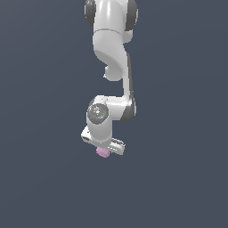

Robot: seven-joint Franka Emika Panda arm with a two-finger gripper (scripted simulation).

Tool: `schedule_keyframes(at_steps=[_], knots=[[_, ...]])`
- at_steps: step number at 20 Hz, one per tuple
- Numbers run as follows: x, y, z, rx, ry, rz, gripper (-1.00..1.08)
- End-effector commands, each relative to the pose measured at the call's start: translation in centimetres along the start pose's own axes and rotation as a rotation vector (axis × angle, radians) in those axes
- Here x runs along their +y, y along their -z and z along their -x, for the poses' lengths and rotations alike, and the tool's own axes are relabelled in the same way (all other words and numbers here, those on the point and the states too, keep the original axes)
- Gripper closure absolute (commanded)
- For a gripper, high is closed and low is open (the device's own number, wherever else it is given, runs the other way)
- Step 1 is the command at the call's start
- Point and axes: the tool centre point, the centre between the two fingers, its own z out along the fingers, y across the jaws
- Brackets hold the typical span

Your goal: Pick up the object and move it to a goal position.

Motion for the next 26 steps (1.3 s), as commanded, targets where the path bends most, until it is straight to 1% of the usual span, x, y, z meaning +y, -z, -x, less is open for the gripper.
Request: schedule_keyframes(at_steps=[1,7,12,26], knots=[[0.0,0.0,0.0,0.000,0.000,0.000,1.08],[0.0,0.1,-0.1,0.000,0.000,0.000,1.08],[0.4,0.4,-0.8,0.000,0.000,0.000,1.08],[2.5,2.8,-5.7,0.000,0.000,0.000,1.08]])
